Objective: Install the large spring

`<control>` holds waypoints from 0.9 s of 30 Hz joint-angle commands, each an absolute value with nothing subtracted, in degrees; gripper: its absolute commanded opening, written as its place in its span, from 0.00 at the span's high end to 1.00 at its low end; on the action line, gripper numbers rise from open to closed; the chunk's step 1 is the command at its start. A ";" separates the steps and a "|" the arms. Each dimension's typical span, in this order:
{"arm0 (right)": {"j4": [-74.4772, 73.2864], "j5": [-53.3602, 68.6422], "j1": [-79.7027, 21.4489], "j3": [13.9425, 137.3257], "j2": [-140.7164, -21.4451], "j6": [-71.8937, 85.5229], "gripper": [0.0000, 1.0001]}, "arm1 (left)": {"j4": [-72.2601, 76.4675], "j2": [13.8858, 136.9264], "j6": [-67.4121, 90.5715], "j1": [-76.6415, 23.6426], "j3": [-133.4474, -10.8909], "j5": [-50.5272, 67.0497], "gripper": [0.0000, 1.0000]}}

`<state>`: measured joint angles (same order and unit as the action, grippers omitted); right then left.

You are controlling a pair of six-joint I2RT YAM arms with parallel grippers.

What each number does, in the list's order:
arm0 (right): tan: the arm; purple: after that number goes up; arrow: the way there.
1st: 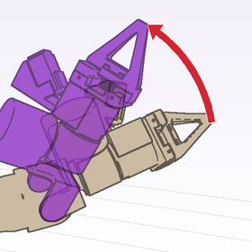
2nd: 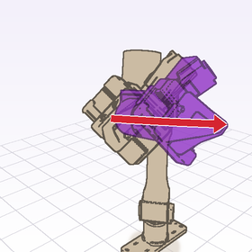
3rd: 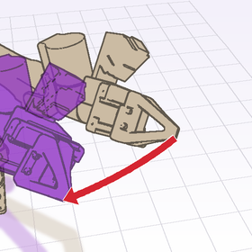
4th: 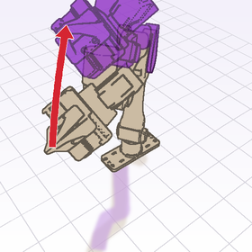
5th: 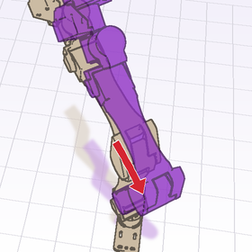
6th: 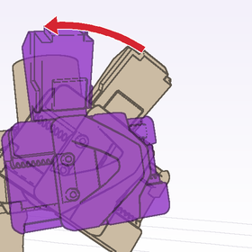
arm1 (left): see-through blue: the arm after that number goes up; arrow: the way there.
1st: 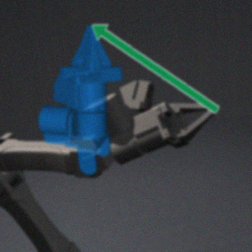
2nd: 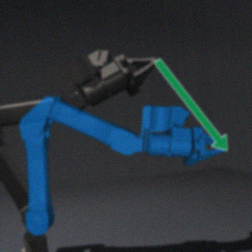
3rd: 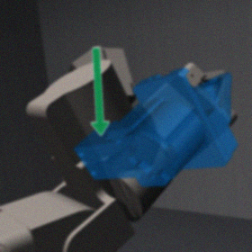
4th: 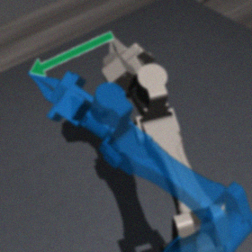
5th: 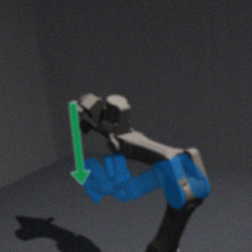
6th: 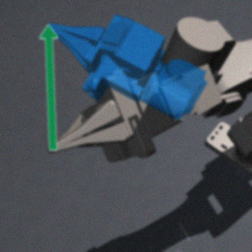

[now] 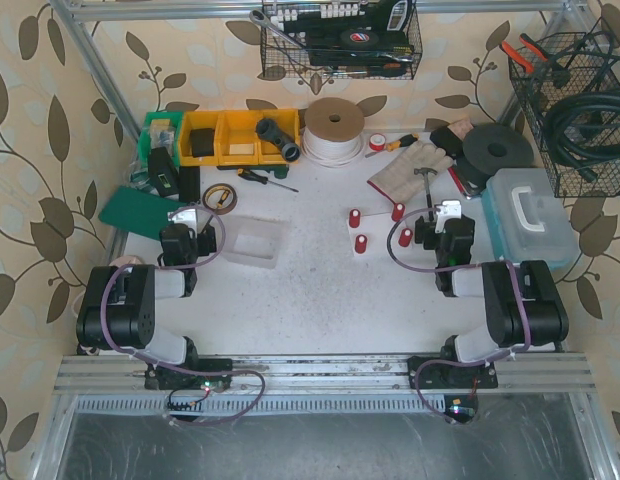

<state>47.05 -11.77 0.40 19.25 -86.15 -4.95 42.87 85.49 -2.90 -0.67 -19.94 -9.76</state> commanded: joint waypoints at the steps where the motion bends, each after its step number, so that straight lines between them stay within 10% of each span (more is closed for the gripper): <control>1: 51.15 -11.65 0.11 19.56 -86.17 -4.01 0.00 | 43.50 85.52 -2.90 0.18 -21.45 -8.35 0.06; 27: 50.05 -12.48 -0.20 19.78 -85.54 -4.04 0.00 | 43.51 85.62 -2.89 0.18 -21.51 -8.28 0.06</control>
<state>48.69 -12.01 0.01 19.27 -86.08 -4.91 42.52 85.49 -2.90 -0.67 -19.94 -8.80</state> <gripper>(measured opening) 0.998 0.944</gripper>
